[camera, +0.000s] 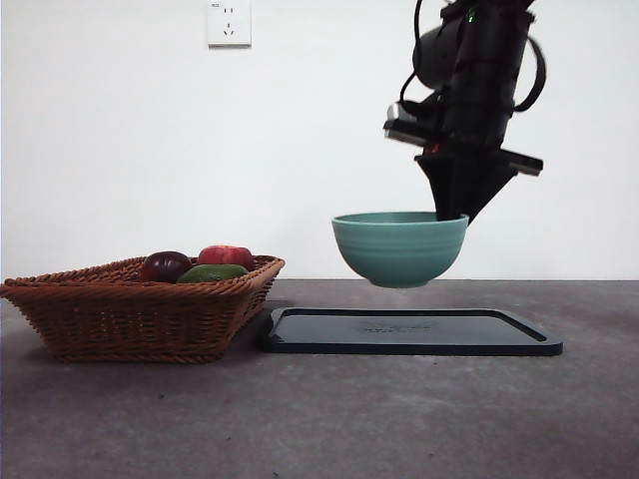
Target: Pick up the wifruite, put it on the bowl, pick up the plate, put it on desk
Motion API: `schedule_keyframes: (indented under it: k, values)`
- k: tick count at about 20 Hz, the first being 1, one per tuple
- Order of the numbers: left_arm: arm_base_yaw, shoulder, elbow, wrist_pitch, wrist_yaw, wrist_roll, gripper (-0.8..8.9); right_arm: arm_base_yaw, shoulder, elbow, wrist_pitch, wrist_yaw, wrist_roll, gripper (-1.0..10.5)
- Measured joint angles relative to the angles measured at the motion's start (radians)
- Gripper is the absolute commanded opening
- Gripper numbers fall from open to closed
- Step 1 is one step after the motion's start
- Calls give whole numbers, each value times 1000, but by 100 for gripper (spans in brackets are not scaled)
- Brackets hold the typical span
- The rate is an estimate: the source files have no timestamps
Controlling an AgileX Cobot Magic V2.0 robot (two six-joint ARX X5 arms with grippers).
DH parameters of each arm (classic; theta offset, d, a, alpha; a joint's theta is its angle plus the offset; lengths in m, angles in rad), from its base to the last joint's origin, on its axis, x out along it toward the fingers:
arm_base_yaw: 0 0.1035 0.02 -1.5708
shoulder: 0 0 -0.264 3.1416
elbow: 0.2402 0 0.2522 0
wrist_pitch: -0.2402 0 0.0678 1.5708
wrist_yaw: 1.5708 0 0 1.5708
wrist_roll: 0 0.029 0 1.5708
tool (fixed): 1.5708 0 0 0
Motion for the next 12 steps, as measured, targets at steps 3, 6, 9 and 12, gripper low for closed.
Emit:
schedule_keyframes:
  k: [3, 6, 9, 12]
  values:
    - [0, 0, 0, 0, 1, 0, 500, -23, 84, 66, -1, -12, 0, 8]
    - [1, -3, 0, 0, 92, 0, 500, -35, 148, 71, 6, -24, -1, 8]
    - [2, -17, 0, -3, 105, 0, 500, -34, 168, 71, 31, -32, -2, 8]
    - [2, -38, 0, -3, 105, -1, 500, -35, 187, 73, 24, -39, -21, 8]
